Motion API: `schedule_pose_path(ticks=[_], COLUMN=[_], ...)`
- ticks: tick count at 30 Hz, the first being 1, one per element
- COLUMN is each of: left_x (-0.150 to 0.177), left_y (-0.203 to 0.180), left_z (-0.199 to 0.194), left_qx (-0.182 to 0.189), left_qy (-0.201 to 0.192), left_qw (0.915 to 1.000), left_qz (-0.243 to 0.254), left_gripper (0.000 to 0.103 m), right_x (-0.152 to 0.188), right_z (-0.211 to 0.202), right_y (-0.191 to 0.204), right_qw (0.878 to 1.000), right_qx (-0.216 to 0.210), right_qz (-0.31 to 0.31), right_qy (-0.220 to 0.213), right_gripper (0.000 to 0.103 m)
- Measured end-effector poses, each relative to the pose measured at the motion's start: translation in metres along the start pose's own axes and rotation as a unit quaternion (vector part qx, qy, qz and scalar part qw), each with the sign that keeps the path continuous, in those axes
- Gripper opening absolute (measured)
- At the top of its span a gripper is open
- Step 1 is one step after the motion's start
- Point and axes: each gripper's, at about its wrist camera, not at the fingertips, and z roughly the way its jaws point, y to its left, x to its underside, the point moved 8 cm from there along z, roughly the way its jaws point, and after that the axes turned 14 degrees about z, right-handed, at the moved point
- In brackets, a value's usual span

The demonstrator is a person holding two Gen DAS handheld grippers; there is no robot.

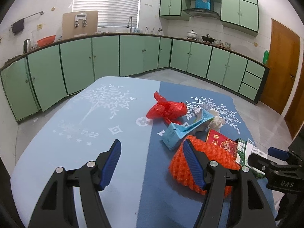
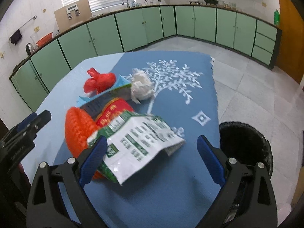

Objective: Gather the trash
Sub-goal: 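Move the left tool to the orange foam net while the right tool approaches the green snack bag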

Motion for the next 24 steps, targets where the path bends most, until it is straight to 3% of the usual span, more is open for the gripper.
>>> schedule_pose_path(ticks=[15,24], left_x=[0.009,0.015], left_y=[-0.029,-0.057], left_z=[-0.005,-0.005], left_qx=[0.03,0.06], left_qy=[0.012,0.018], left_qw=[0.9994,0.9979], left_qz=[0.014,0.021], left_gripper=[0.067,0.07], right_x=[0.004,-0.004], right_z=[-0.021,-0.028], right_y=[-0.01,-0.026], right_qw=[1.0,1.0], right_qx=[-0.025,-0.004], right_qz=[0.009,0.008], right_qy=[-0.005,-0.026], right_gripper=[0.093,0.093])
